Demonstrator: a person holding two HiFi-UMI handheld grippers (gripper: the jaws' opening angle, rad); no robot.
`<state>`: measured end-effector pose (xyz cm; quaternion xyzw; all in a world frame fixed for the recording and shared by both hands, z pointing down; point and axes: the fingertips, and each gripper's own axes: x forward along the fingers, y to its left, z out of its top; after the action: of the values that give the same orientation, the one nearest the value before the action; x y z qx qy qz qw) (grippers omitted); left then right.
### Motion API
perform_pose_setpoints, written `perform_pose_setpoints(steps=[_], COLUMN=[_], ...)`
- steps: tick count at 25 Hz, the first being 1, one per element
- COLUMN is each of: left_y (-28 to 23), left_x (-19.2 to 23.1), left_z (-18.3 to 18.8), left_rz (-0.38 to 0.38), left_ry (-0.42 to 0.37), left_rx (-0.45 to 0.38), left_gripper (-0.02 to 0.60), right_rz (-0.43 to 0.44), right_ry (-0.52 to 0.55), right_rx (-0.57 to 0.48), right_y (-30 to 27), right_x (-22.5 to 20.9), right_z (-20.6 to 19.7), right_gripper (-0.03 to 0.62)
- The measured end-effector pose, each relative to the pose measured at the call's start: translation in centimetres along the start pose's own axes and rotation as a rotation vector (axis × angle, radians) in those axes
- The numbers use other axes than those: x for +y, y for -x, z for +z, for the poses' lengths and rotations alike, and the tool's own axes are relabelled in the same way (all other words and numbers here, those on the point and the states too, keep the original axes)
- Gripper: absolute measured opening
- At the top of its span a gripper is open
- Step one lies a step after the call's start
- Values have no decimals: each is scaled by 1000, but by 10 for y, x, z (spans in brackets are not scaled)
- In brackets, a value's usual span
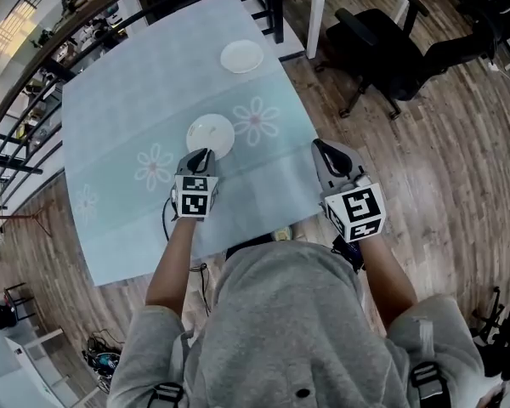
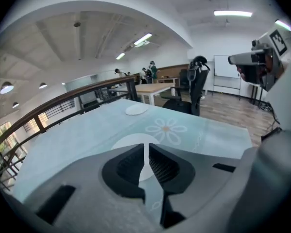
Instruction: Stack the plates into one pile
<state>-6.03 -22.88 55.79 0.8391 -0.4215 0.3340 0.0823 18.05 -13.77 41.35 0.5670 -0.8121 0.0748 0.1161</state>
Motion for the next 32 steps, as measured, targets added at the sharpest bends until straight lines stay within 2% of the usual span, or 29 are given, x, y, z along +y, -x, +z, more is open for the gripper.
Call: perform_pose_setpoints(steps=[6, 9, 15, 19, 23, 32], left_y=[59, 77, 100, 109, 103, 56], left_x=[48, 70, 101, 115, 131, 154], left_z=[-9, -8, 9, 6, -2, -47], left_rz=[189, 245, 279, 294, 295, 263], left_ry=[193, 239, 293, 323, 344, 370], left_rx=[-134, -182, -254, -282, -303, -249], left_gripper=[20, 20, 20, 20, 20, 20], right_rz=[34, 31, 19, 34, 42, 31], right_ry=[95, 138, 221, 265, 220, 240], right_rx=[-18, -21, -4, -18, -84, -7], right_y=[-25, -42, -68, -83, -93, -137], right_x=[5, 3, 7, 17, 22, 43], right_z=[17, 30, 69, 101, 134, 117], right_gripper=[26, 26, 26, 26, 26, 29])
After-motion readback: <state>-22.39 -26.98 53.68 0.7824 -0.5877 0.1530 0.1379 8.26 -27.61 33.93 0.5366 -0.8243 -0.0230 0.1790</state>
